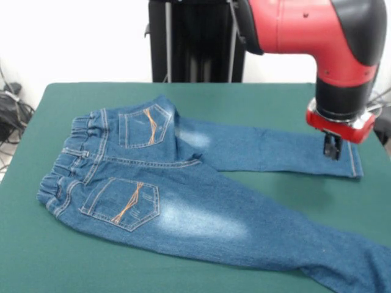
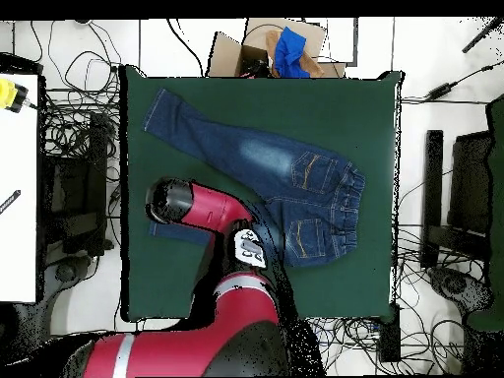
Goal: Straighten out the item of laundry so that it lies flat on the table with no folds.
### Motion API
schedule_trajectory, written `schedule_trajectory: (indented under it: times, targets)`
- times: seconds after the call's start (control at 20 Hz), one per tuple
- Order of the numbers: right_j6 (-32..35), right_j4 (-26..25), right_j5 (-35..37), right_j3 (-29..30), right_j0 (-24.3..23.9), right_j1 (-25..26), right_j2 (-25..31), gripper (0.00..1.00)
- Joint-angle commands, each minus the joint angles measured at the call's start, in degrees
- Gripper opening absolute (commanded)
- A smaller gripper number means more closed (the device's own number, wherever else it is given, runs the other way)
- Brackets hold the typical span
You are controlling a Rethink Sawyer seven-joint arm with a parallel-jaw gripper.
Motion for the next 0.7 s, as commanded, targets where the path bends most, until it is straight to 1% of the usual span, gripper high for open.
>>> schedule_trajectory:
  times: [0.05, 0.4, 0.55, 0.7]
  targets:
    - [2.19, -4.23, -1.59, 8.01, -1.11, -1.4, 4.95, 0.0]
    - [2.26, -7.04, -2.21, 8.06, -1.41, -0.57, 4.18, 0.0]
    - [2.45, -7.78, -2.25, 6.24, -1.51, 1.29, 3.73, 0.0]
    - [1.56, -9.12, -3.11, 3.23, -1.87, 4.73, 3.07, 0.0]
